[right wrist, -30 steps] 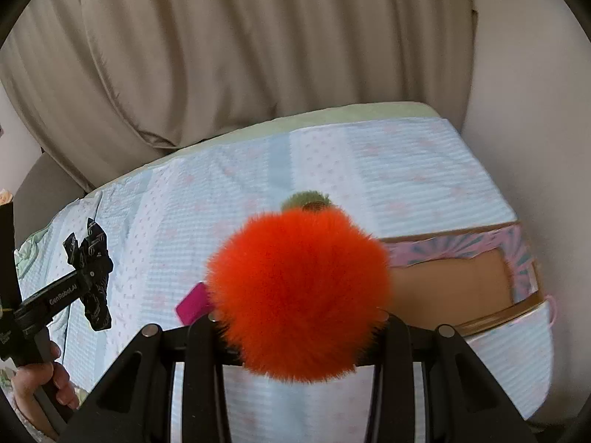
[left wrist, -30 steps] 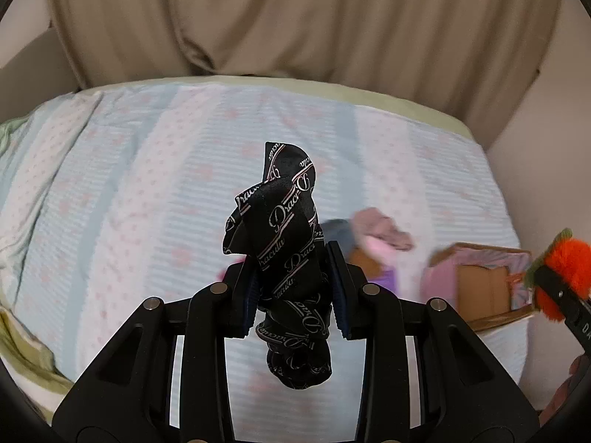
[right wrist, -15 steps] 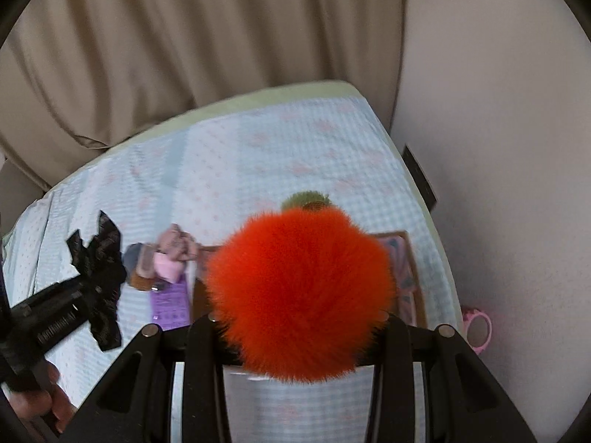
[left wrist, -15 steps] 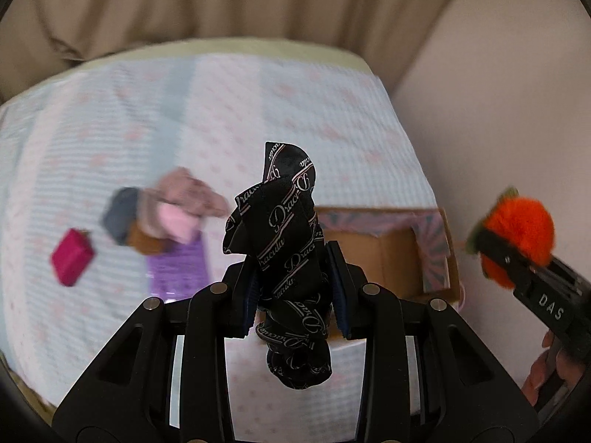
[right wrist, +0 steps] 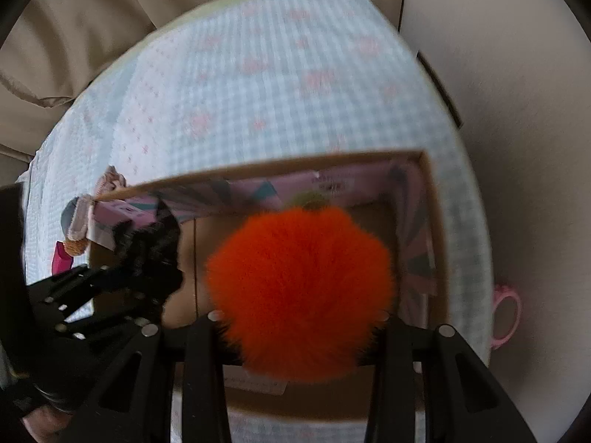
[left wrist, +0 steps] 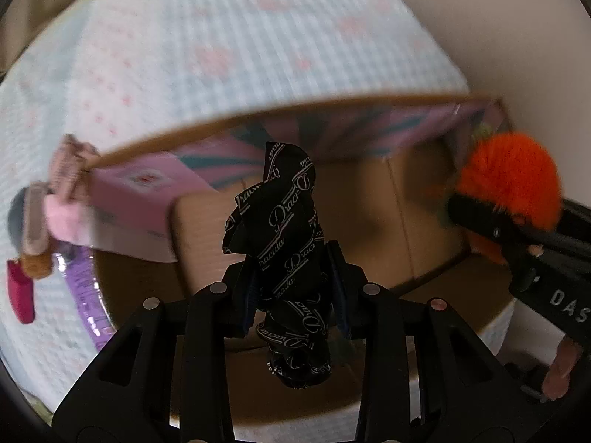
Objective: Organize soft objects
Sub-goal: 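Carry both items over the cardboard box and open both tools to drop them, then lift both tools away from the box back toward the remaining items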
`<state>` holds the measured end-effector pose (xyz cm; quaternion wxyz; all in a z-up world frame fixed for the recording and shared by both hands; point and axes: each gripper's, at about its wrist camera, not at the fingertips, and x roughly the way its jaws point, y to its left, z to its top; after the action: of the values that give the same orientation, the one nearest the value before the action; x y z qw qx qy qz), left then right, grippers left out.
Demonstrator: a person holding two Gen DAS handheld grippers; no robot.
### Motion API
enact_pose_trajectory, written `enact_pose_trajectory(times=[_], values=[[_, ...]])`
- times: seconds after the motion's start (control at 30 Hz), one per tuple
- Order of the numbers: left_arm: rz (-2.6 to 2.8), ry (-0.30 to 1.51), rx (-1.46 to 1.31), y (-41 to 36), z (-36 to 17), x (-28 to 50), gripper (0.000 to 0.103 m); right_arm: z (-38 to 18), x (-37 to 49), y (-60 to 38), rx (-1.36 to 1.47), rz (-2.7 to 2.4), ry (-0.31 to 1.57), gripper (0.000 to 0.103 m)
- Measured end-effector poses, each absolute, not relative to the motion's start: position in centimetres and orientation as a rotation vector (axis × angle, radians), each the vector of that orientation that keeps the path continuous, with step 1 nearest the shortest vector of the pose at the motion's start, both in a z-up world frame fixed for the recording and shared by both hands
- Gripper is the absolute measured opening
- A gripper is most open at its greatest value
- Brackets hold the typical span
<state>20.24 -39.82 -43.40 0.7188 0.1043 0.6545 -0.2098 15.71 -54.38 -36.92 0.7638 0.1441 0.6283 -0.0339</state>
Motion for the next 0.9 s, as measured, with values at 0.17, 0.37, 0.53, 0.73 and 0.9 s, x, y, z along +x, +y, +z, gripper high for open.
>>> enact_pose_trajectory(times=[0.17,0.37,0.53,0.73,0.9], values=[[-0.495,1.475,0.309,-41.3,-45.1,19.5,0.030,-39.6,16.4,-54.7,0.345,-0.040,1.406,0.035],[-0.522,1.442,0.377,-41.9,-44.9,18.8,0.102,-41.1,17.5,-54.3,0.371,0.008,1.429,0.084],[-0.495,1.454,0.341,-40.5,-44.3,18.2,0.102,-41.7,17.3,-53.1,0.351,0.050,1.456,0.102],[-0.486,1.439,0.289,-39.5,-42.4,18.0,0.102,-40.5,16.3,-53.3,0.384,0.015,1.446,0.102],[-0.481,1.395,0.277,-38.8,-39.7,17.5,0.102,-38.0,15.7,-53.7,0.370,-0.013,1.424,0.102]])
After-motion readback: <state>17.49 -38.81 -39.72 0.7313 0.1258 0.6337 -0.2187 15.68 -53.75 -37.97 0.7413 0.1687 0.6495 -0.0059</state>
